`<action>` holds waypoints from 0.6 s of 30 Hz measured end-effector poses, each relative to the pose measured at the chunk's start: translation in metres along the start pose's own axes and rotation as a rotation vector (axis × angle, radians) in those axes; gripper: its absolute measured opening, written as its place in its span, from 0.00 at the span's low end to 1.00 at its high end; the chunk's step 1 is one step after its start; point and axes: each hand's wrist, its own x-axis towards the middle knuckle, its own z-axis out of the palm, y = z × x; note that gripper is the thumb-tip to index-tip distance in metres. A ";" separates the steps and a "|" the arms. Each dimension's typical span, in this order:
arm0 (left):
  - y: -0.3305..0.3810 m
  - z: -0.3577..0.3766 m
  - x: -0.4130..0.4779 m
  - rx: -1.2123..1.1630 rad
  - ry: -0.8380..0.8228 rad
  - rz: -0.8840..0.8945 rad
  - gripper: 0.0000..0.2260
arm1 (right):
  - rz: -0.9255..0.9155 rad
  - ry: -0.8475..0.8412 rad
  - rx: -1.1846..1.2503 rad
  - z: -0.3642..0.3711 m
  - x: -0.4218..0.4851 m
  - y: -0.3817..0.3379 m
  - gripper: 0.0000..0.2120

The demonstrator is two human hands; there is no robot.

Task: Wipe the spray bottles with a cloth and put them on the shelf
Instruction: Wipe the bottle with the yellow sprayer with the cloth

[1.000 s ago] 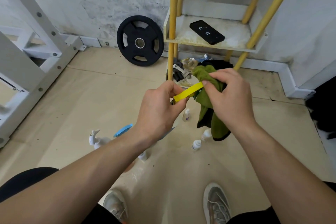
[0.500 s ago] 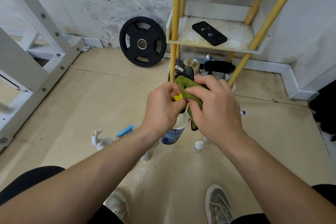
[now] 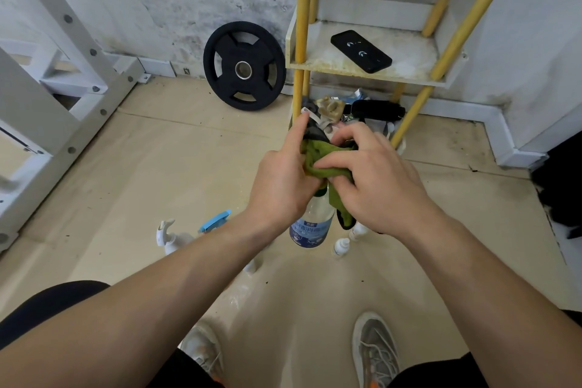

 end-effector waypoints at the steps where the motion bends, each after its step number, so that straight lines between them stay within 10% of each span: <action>1: 0.001 0.000 0.000 -0.029 0.007 0.011 0.40 | 0.016 0.030 0.001 0.001 -0.001 0.001 0.12; 18: 0.006 -0.004 -0.001 -0.340 0.085 -0.038 0.16 | 0.697 0.243 0.952 0.016 0.010 0.036 0.09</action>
